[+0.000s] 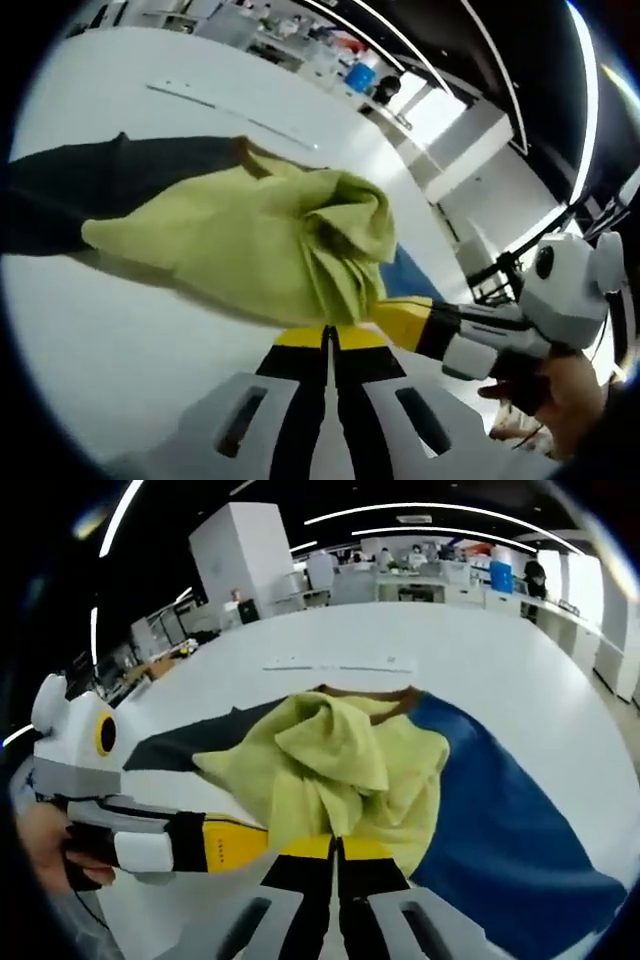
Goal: Fold the garment on the visible template until the final outline fits inside the template.
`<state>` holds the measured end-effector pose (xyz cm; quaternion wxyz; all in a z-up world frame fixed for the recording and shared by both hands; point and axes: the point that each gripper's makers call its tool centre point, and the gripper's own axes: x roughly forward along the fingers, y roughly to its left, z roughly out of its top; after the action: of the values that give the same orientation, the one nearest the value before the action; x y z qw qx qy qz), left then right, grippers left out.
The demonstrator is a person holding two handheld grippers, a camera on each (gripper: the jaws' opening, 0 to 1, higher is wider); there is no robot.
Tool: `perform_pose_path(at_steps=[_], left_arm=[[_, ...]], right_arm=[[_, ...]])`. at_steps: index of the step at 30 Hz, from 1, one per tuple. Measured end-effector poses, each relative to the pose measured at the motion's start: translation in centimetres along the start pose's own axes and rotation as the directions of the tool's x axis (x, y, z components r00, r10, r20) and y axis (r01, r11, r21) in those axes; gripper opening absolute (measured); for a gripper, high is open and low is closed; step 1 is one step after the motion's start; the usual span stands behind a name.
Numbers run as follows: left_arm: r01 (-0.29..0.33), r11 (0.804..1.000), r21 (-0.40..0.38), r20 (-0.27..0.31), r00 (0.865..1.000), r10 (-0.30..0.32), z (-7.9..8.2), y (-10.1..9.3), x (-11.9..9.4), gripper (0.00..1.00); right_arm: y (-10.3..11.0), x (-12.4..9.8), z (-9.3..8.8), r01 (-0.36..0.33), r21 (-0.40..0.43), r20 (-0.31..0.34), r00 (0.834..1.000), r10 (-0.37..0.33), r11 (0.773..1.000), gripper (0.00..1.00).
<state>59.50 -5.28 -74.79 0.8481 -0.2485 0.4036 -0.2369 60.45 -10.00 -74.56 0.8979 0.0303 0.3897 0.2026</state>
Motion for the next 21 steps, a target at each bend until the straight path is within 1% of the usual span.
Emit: perform_pose_path(at_steps=[3,9,13,15,21], left_arm=[[0.03,0.999,-0.037,0.025,0.999,-0.029,0.4,-0.3,0.0,0.0],[0.042,0.998,-0.052,0.024,0.999,-0.041,0.45,-0.57,0.46,0.02],[0.061,0.996,-0.071,0.02,0.998,-0.06,0.3,-0.95,0.84,0.0],[0.053,0.997,-0.062,0.011,0.999,-0.053,0.14,-0.93,0.86,0.0],[0.053,0.998,-0.022,0.013,0.999,-0.052,0.21,-0.96,0.25,0.0]], right_arm=[[-0.02,-0.15,0.08,0.002,-0.009,0.004,1.0,-0.002,1.0,0.0],[0.04,-0.14,0.09,0.002,0.002,0.006,1.0,-0.002,1.0,0.0],[0.0,-0.15,0.0,0.002,0.005,0.003,1.0,-0.002,1.0,0.0],[-0.14,-0.2,-0.01,0.005,0.005,0.003,1.0,-0.005,1.0,0.0],[-0.26,-0.47,0.07,0.007,-0.005,0.007,1.0,-0.007,1.0,0.0]])
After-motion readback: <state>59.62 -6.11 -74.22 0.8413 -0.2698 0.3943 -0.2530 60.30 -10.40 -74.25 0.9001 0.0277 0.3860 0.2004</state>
